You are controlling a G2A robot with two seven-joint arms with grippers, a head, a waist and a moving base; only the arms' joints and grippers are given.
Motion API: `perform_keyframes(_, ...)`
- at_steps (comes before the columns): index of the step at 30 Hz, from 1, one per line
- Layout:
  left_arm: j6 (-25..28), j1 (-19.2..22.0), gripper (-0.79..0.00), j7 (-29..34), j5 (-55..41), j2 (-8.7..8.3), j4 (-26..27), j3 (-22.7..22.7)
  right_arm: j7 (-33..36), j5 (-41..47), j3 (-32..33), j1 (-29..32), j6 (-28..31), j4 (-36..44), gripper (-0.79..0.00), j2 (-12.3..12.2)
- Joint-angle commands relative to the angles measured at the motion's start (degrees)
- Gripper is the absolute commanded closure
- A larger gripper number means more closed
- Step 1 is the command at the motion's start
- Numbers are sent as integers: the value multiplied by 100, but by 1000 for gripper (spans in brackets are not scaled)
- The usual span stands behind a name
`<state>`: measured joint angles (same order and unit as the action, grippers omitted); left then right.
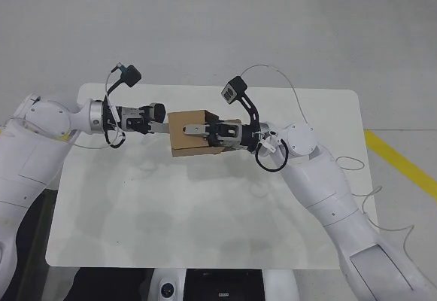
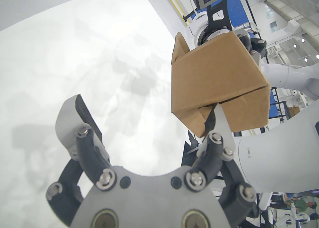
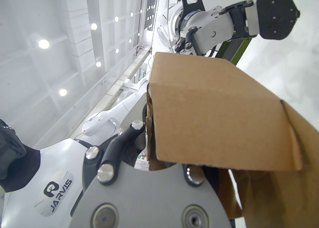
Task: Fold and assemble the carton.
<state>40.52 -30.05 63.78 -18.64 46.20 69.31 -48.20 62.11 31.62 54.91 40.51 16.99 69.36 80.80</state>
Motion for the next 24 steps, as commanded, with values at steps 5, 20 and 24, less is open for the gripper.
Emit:
perform_keyframes(5, 117, -3, -785, -118, 30, -38, 95, 94, -139, -42, 12, 68, -18, 84, 0, -4)
perform_keyframes(20, 328, 63, -785, -330, -64, -166, -100, 139, -489, -430, 270, 302, -231, 335, 0, -94)
perform_keyframes(24, 400, 68, -785, -402, -19, -182, -111, 105, -610, -563, 290, 319, -287, 348, 0, -105)
